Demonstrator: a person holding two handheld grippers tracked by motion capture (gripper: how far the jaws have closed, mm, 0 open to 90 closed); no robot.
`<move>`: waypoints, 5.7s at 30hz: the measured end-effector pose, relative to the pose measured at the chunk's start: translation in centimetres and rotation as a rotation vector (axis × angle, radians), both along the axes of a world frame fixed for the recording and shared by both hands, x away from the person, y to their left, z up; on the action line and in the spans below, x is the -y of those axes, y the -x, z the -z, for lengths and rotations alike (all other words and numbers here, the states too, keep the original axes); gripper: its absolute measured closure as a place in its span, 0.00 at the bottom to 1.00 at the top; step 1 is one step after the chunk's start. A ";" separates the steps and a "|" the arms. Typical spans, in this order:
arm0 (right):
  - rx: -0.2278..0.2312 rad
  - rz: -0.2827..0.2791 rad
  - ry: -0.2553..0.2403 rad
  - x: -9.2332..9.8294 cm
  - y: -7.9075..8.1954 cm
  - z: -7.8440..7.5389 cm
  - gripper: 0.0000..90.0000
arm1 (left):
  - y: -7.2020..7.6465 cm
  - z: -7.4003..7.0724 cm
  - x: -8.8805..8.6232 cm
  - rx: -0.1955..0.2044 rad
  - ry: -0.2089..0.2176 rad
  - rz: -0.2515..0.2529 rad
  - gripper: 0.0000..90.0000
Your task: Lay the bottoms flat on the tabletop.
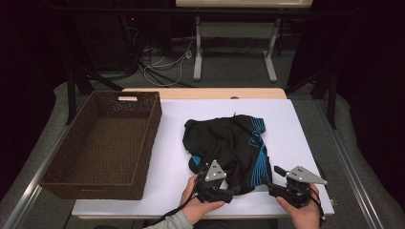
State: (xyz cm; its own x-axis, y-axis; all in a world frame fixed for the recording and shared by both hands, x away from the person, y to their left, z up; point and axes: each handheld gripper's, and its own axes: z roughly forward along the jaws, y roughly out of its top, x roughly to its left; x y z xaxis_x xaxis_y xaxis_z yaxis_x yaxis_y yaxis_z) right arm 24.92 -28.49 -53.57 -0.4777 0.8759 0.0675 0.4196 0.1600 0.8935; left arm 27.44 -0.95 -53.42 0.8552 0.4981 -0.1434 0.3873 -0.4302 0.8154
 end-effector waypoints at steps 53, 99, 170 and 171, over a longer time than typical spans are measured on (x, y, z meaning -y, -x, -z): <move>-0.092 0.073 0.095 -0.7 -1.6 2.6 0.47 | -3.8 -2.2 -2.6 -0.070 0.110 -0.098 0.96; -0.050 0.079 0.186 3.4 2.1 -1.2 0.99 | -0.7 0.8 -1.2 -0.165 0.069 0.002 0.96; 0.006 -0.231 0.147 -4.0 2.2 -2.0 0.55 | 1.5 -0.5 -8.1 -0.101 0.078 -0.151 0.48; 0.010 -0.241 0.141 -4.7 1.9 -2.0 0.55 | 1.5 -0.6 -8.3 -0.094 0.078 -0.153 0.47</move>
